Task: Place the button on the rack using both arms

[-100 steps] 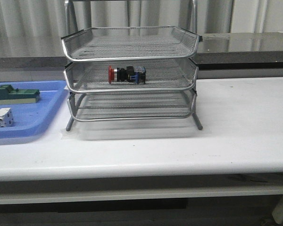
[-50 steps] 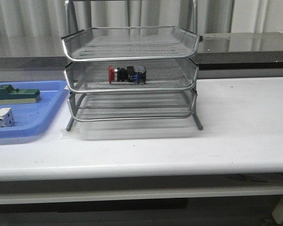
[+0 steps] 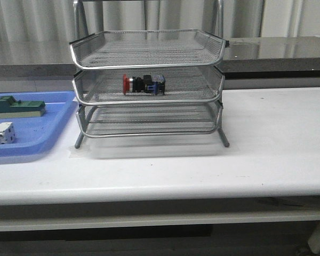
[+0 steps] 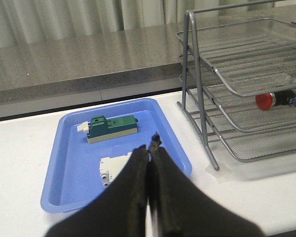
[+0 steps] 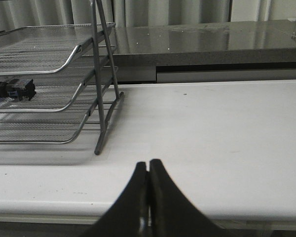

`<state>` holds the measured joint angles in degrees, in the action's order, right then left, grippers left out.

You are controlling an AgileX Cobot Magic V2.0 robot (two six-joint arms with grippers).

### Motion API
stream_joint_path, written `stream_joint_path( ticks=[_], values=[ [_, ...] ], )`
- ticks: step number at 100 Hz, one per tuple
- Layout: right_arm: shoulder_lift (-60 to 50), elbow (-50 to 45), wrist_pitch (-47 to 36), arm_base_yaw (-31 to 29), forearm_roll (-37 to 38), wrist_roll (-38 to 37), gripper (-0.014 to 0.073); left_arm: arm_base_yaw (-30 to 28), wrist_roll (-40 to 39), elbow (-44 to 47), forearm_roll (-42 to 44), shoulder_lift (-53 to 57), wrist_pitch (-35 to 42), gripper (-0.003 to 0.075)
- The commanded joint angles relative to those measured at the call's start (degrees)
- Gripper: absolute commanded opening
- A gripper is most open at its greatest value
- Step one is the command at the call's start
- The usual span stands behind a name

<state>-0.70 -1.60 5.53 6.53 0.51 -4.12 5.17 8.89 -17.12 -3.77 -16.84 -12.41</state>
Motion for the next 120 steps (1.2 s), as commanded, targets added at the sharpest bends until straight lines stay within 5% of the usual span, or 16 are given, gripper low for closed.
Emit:
stream_joint_path(
  ticks=[1,62,87,120],
  values=[
    [-1.05,1.09,-4.87,-0.33,0.48,-0.08,-0.0060,-0.09,-0.52,-1.53,-0.62,-0.26,4.89,-0.0021],
    [-1.05,1.09,-4.87,-0.33,0.48,-0.08,-0.0060,-0.09,-0.52,-1.27,-0.20,-0.26,6.03,-0.0021],
    [-1.05,1.09,-4.87,-0.33,0.48,-0.08,-0.0060,-0.09,-0.52,5.75,-0.20,3.60,16.62,-0.0021],
    [-1.05,1.09,-4.87,-0.33,0.48,-0.08,-0.0060,-6.12,-8.28,15.77,3.77,11.81,17.43,-0.0021]
  ],
)
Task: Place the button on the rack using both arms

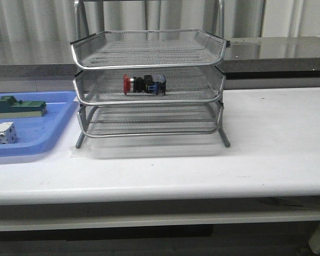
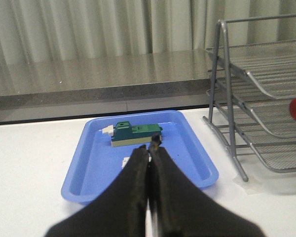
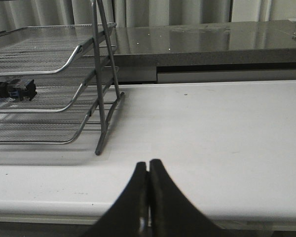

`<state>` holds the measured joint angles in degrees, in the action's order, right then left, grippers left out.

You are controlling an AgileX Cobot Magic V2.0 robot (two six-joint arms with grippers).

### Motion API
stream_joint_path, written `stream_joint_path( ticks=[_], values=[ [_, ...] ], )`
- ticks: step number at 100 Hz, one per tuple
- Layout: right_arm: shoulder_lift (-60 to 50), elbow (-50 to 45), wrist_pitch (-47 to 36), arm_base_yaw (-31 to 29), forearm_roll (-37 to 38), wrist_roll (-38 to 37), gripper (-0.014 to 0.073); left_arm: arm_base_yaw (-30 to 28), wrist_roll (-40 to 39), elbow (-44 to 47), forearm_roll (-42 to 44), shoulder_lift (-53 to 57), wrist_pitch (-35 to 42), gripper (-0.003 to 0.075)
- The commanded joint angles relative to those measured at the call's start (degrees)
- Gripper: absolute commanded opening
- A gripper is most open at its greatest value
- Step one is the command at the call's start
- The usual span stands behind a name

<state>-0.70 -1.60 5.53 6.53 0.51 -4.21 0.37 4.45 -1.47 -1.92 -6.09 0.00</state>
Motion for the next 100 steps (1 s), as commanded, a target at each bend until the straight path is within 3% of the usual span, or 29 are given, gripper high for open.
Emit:
stream_joint_path(
  ticks=[1,33,100],
  values=[
    [-1.05,1.09,-4.87,-0.33,0.48,0.02,-0.0060,-1.42,-4.45,0.48,1.92,1.24,5.02,-0.0021],
    [-1.05,1.09,-4.87,-0.33,0.48,0.02,-0.0060,-2.20,-6.69,4.39,3.69,8.26,4.13,-0.0021],
    [-1.05,1.09,-4.87,-0.33,0.48,0.02,-0.0060,-2.20,-6.69,4.39,4.60,8.20,4.12,-0.0021]
  ],
)
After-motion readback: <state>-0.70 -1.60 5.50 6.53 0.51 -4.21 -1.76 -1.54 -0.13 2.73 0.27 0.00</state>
